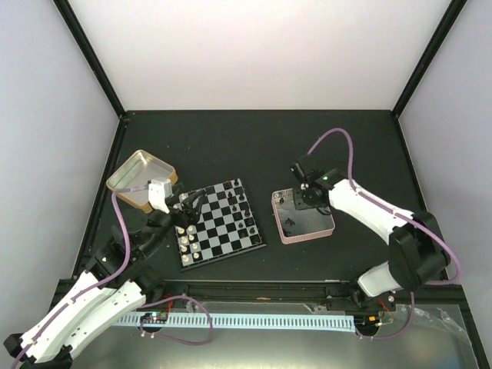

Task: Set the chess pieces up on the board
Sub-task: Pick up the chess piece from the storage box.

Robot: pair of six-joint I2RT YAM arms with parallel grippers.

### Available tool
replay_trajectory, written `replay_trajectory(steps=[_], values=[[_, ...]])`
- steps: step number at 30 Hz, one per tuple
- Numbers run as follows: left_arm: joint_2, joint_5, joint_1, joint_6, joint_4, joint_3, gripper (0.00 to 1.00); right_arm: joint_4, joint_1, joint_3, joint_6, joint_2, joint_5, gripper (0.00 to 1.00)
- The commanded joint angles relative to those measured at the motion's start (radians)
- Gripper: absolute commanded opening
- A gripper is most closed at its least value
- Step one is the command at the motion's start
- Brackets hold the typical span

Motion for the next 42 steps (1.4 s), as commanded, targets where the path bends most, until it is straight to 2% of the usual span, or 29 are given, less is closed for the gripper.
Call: replay_trajectory(steps=[1, 8, 15, 20, 22, 30, 42], values=[[0.019, 0.022, 0.005, -0.013, 0.023, 0.027, 0.83, 0.022, 0.077, -0.027, -0.061, 0.058, -0.133, 0.40], [0.027, 0.025, 0.006, -0.010, 0.027, 0.026, 0.83, 0.057, 0.138, -0.070, -0.074, 0.144, -0.189, 0.40], [0.027, 0.024, 0.006, -0.009, 0.025, 0.022, 0.84, 0.067, 0.148, -0.081, -0.085, 0.184, -0.211, 0.40], [0.026, 0.024, 0.006, -0.011, 0.027, 0.020, 0.83, 0.075, 0.149, -0.073, -0.078, 0.229, -0.158, 0.40], [0.023, 0.025, 0.006, -0.011, 0.027, 0.021, 0.83, 0.082, 0.149, -0.065, -0.075, 0.249, -0.133, 0.37], [0.028, 0.051, 0.007, -0.029, 0.031, 0.006, 0.83, 0.134, 0.150, -0.069, -0.076, 0.253, -0.108, 0.15], [0.164, 0.190, 0.007, -0.179, 0.104, -0.035, 0.83, 0.192, 0.149, -0.082, -0.059, 0.139, -0.063, 0.08]])
